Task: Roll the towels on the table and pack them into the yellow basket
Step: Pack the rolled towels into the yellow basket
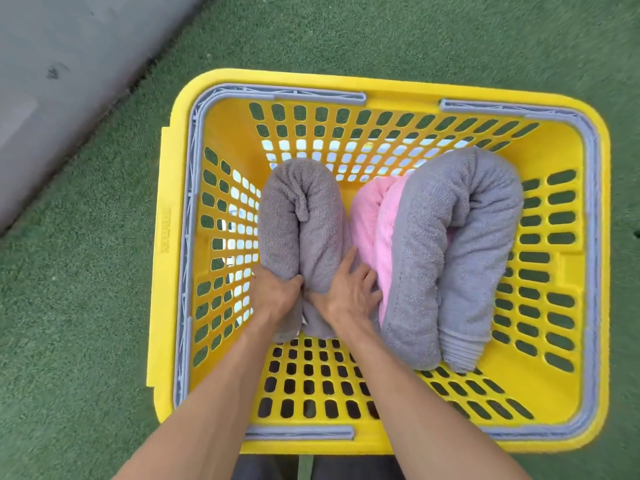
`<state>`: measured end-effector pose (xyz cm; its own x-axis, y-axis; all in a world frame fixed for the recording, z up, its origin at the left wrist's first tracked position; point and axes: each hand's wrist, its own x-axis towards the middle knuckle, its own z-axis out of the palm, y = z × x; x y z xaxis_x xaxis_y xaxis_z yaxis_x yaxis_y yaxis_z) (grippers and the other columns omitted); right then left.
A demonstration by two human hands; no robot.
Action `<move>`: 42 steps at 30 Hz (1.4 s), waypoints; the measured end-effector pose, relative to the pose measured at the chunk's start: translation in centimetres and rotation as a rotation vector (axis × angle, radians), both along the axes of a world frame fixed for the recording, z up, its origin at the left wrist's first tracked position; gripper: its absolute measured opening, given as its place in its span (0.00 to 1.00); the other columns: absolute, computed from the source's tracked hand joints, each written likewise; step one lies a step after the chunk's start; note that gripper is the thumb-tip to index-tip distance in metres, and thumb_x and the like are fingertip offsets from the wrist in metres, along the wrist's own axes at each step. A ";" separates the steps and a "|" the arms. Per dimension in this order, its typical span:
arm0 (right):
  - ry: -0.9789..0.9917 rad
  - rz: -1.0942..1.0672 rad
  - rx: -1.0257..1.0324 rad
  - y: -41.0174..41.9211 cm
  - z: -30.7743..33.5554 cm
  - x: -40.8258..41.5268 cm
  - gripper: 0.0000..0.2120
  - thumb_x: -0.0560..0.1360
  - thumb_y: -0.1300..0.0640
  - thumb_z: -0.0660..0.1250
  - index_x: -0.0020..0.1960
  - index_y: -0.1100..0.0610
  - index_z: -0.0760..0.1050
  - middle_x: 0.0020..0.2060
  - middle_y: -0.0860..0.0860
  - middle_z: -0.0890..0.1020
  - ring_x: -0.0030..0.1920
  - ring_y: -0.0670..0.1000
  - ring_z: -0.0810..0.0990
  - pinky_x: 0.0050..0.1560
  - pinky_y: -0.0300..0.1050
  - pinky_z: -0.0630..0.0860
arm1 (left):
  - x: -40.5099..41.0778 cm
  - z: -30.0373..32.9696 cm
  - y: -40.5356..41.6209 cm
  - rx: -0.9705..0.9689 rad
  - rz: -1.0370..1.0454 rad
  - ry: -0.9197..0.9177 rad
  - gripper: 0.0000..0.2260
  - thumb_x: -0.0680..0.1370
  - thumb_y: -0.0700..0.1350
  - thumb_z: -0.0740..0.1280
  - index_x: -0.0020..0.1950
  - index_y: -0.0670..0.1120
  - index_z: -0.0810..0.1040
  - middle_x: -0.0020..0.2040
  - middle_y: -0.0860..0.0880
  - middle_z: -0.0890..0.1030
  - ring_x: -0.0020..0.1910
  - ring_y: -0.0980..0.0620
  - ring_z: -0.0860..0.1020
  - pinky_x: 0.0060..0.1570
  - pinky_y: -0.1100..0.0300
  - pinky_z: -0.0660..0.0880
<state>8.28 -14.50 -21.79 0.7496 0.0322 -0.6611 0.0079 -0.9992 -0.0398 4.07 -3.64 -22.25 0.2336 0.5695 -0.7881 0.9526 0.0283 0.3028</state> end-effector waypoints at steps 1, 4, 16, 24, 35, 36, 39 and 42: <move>0.012 0.011 -0.011 0.0 -0.2 0.2 0.59 0.62 0.31 0.71 0.77 0.57 0.42 0.66 0.61 0.66 0.65 0.61 0.64 0.58 0.61 0.67 | 0.0 -0.1 0.1 -0.013 0.021 -0.008 0.31 0.69 0.48 0.74 0.65 0.42 0.63 0.59 0.43 0.74 0.57 0.40 0.75 0.48 0.55 0.70; 0.033 0.037 0.051 -0.6 -0.5 0.6 0.53 0.66 0.34 0.71 0.76 0.59 0.47 0.64 0.61 0.71 0.64 0.62 0.68 0.60 0.59 0.69 | 0.0 0.0 -0.1 -0.014 0.041 -0.055 0.31 0.68 0.48 0.75 0.65 0.42 0.64 0.58 0.43 0.75 0.57 0.41 0.75 0.46 0.56 0.68; 0.359 -0.689 0.912 -1.9 1.3 1.4 0.31 0.72 0.70 0.69 0.71 0.54 0.64 0.63 0.50 0.76 0.61 0.47 0.76 0.65 0.45 0.72 | 0.0 5.7 1.2 0.418 -0.283 -0.165 0.21 0.69 0.49 0.68 0.57 0.45 0.65 0.47 0.44 0.77 0.41 0.41 0.77 0.38 0.46 0.78; 0.322 -0.157 0.614 -1.7 0.5 1.6 0.49 0.67 0.63 0.72 0.77 0.50 0.45 0.65 0.53 0.75 0.63 0.56 0.75 0.59 0.39 0.72 | 0.1 6.3 1.1 0.392 -0.261 -0.180 0.21 0.71 0.50 0.68 0.59 0.43 0.65 0.46 0.44 0.78 0.38 0.44 0.75 0.32 0.56 0.69; 0.387 -0.789 1.064 -4.2 1.9 1.8 0.36 0.66 0.78 0.64 0.66 0.49 0.70 0.57 0.55 0.80 0.54 0.49 0.80 0.54 0.44 0.79 | -0.1 8.8 1.4 0.437 -0.316 -0.347 0.22 0.71 0.51 0.70 0.59 0.46 0.65 0.45 0.47 0.77 0.39 0.45 0.76 0.33 0.55 0.72; 0.356 -0.805 1.051 -4.8 1.8 1.5 0.35 0.66 0.77 0.64 0.65 0.46 0.71 0.56 0.55 0.80 0.55 0.51 0.80 0.56 0.47 0.78 | -0.1 8.7 1.5 0.438 -0.330 -0.333 0.22 0.71 0.51 0.70 0.59 0.47 0.64 0.44 0.47 0.77 0.39 0.45 0.76 0.33 0.55 0.72; 0.176 -0.821 0.925 -4.7 1.9 0.4 0.31 0.66 0.75 0.63 0.57 0.43 0.73 0.54 0.51 0.80 0.55 0.50 0.79 0.58 0.49 0.77 | 0.1 7.2 1.7 0.423 -0.359 -0.250 0.20 0.72 0.51 0.68 0.58 0.48 0.63 0.46 0.46 0.77 0.39 0.43 0.76 0.33 0.53 0.72; 0.013 -0.692 0.780 -2.7 0.8 0.2 0.25 0.65 0.75 0.62 0.51 0.49 0.72 0.48 0.46 0.77 0.52 0.49 0.76 0.59 0.42 0.73 | 0.7 4.7 1.7 0.354 -0.355 -0.153 0.20 0.73 0.49 0.65 0.60 0.46 0.62 0.48 0.43 0.78 0.41 0.41 0.77 0.35 0.52 0.71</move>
<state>8.46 -17.17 -20.97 0.7602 0.0200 -0.6494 -0.5618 -0.4817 -0.6726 4.76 -1.91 -17.51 0.5578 0.6596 -0.5037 0.8292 -0.4174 0.3717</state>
